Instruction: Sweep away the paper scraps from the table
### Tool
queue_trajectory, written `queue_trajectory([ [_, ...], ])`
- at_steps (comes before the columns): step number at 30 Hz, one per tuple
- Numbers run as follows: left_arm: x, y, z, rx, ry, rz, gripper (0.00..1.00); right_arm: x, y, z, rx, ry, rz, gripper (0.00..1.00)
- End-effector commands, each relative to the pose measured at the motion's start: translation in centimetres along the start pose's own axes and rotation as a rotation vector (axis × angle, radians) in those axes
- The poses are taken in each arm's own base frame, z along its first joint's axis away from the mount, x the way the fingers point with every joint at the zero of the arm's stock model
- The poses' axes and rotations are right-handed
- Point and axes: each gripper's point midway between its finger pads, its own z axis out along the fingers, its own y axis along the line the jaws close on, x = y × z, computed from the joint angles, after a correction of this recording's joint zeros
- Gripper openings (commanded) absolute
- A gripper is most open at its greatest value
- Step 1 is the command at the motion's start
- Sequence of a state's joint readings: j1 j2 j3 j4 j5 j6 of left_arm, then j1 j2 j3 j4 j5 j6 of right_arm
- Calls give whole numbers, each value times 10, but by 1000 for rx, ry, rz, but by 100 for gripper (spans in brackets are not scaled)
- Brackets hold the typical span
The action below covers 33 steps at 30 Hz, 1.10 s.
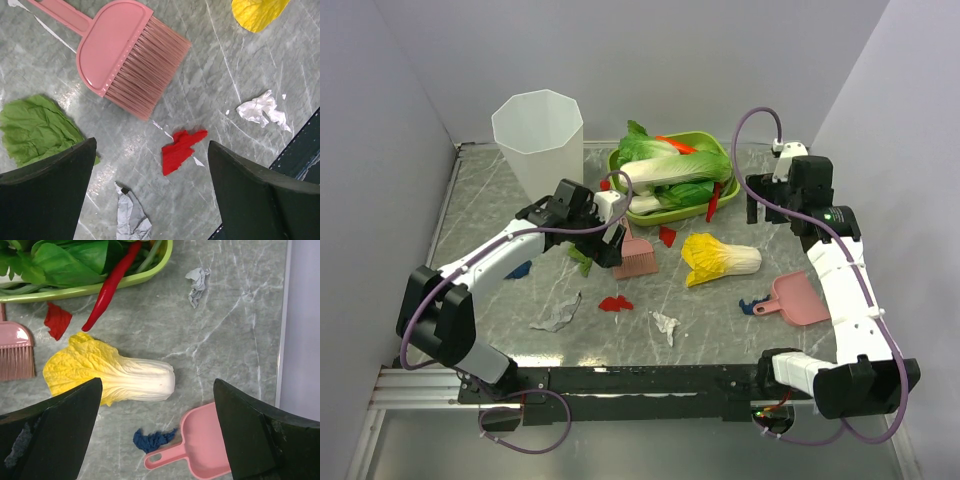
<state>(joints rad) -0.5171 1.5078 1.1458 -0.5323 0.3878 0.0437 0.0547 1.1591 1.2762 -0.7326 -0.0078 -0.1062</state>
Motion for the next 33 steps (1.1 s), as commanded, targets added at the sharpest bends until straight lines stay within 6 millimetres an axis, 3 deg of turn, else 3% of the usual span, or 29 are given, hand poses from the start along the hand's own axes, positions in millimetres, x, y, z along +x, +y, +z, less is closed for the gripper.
queue_trajectory([
  [1,-10,-7,-2,20,-34,-20,96,-14,4,-5,-28,-46,-55,100],
  [6,-5,-1,7,-11,-13,-110,93,5,26,-13,-196,-30,-240,100],
  [8,1,10,14,-62,0,-149,90,10,31,-17,-228,-45,-282,100],
  [17,13,18,48,-71,65,-282,69,30,49,-20,-316,-7,-255,100],
  [27,18,41,81,-157,120,-340,58,35,52,-25,-332,-8,-239,100],
  [33,25,46,87,-207,161,-349,51,25,50,-24,-316,-40,-237,100],
])
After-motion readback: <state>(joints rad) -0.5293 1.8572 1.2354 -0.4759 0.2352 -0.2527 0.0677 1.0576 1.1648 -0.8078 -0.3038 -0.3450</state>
